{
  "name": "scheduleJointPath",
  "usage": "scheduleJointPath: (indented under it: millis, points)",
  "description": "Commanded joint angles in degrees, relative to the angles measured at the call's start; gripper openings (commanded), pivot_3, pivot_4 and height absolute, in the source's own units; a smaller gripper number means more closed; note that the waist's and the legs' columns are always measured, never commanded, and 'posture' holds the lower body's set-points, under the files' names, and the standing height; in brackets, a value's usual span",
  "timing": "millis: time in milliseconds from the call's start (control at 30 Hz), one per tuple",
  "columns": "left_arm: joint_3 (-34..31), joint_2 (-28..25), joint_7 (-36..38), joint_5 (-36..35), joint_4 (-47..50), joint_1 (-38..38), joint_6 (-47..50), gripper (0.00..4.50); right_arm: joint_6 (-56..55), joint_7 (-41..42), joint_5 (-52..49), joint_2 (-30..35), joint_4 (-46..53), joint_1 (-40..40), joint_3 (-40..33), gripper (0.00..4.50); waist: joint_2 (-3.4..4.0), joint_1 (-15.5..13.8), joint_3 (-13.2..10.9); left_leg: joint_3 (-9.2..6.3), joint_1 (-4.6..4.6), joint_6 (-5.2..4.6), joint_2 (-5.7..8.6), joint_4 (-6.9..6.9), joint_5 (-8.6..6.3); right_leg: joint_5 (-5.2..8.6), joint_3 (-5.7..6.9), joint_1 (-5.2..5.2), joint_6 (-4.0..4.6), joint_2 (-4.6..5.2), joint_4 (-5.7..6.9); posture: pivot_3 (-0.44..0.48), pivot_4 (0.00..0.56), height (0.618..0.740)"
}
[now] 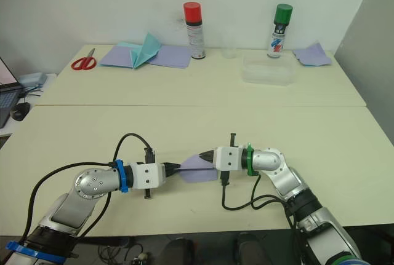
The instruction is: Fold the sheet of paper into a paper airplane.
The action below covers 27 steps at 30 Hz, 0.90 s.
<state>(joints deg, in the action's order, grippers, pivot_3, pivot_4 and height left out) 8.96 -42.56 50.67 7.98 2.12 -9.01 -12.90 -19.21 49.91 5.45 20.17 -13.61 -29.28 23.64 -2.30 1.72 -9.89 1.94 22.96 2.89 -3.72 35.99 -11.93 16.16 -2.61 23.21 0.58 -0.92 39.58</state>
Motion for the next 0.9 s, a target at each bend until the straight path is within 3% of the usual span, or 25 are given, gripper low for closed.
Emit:
scheduleJointPath:
  millis: [33,167,333,467,900]
  points:
    - [-1.23,-1.45,0.78,-1.50,1.65,0.56,0.64,1.73,0.39,-0.16,-1.20,-0.59,2.64,-1.02,-1.16,0.00,0.00,0.00,0.00,0.00,0.00,0.00,0.00,-0.01,0.00,0.00,0.00,0.00,0.00,0.00,0.00,0.000,0.150,0.740]
    - [-4.17,-2.22,2.17,-6.89,5.32,2.11,5.00,2.90,1.30,-0.10,-1.21,-1.42,3.42,-1.11,-0.81,0.00,0.00,0.13,0.00,0.03,0.02,0.00,-0.01,-0.04,-0.01,0.02,0.00,0.03,0.02,0.00,-0.04,0.000,0.150,0.740]
    - [-10.69,-5.14,7.94,-19.49,12.06,5.02,11.16,4.43,3.68,0.39,-1.09,-3.57,3.45,-1.46,0.29,0.00,0.00,0.13,-0.01,-0.05,0.05,0.00,-0.05,-0.05,-0.01,0.04,0.01,0.05,0.06,0.00,-0.04,0.000,0.150,0.740]
    - [-15.34,-5.60,10.48,-28.84,14.46,7.49,17.08,4.47,7.49,2.00,-1.43,-4.87,4.53,-0.35,1.70,0.00,0.01,0.14,-0.01,-0.04,0.02,0.00,-0.04,-0.04,0.00,0.05,0.05,0.03,0.07,0.00,-0.03,0.000,0.150,0.740]
    - [-17.01,-4.75,9.04,-28.53,15.40,12.99,17.50,4.47,15.23,3.74,-0.33,-4.14,6.03,2.01,3.30,0.00,0.01,0.10,-0.01,-0.07,0.02,0.00,-0.03,-0.04,-0.01,0.06,0.05,0.03,0.09,0.00,-0.05,0.000,0.150,0.740]
